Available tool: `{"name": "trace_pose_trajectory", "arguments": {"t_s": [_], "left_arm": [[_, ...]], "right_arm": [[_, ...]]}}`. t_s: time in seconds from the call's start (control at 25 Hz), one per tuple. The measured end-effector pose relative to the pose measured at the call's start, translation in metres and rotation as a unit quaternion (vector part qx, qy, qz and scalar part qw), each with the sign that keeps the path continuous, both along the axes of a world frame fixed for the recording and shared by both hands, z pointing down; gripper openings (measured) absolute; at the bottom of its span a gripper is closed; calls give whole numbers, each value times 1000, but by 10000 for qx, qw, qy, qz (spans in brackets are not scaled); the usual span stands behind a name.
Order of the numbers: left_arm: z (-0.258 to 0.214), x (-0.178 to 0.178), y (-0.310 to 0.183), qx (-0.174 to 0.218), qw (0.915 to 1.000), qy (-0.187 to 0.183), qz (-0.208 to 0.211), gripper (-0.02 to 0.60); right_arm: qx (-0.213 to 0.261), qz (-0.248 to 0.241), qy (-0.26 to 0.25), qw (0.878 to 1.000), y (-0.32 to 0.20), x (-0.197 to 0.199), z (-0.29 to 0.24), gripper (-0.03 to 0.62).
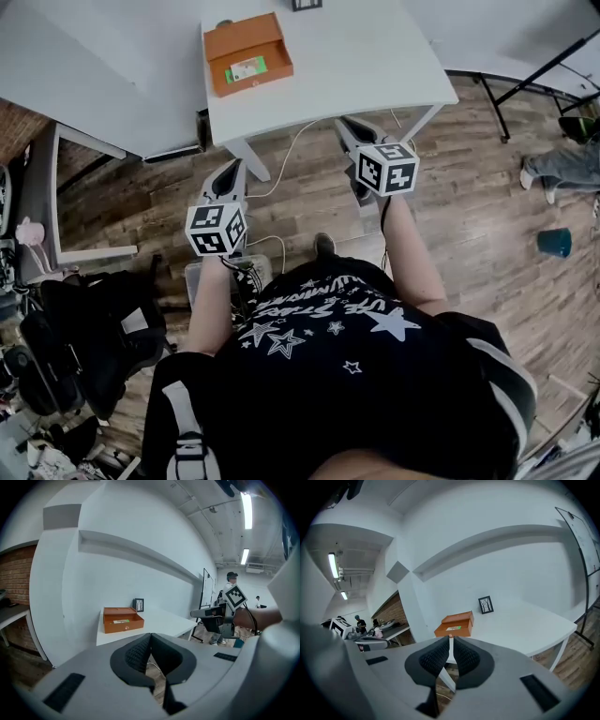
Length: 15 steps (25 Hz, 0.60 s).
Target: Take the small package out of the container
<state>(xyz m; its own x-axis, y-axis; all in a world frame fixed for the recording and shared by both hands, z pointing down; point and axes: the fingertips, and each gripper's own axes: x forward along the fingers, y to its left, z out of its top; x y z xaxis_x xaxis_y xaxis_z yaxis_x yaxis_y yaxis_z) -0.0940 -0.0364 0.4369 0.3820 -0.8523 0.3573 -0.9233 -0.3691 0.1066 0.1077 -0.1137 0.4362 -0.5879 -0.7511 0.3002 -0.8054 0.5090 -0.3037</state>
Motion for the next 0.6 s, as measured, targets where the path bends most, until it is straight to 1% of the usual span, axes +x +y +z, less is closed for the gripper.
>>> {"name": "trace_pose_trajectory", "arguments": {"t_s": [0.16,0.28,0.4,0.52,0.6], "left_arm": [[1,10,-38,22,9999,-68,-132,18],[-2,13,-58,70,9995,-78,-300,18],[-4,15,-66,55,9992,-85,-387,18],[-2,10,-74,21,9990,-168,-416,19],[2,4,-84,-5,9989,-156,-442,18]], "right_arm": [[25,-152,-14,9999,-43,10,0,57],[-11,-280,-4,9996,-65,15,4,57],[-89,-401,32,9991,-75,15,10,57],[-157,-568,43,9983,-81,5,17,57],[-207,-617,59,9979,-88,-2,23,57]]}}
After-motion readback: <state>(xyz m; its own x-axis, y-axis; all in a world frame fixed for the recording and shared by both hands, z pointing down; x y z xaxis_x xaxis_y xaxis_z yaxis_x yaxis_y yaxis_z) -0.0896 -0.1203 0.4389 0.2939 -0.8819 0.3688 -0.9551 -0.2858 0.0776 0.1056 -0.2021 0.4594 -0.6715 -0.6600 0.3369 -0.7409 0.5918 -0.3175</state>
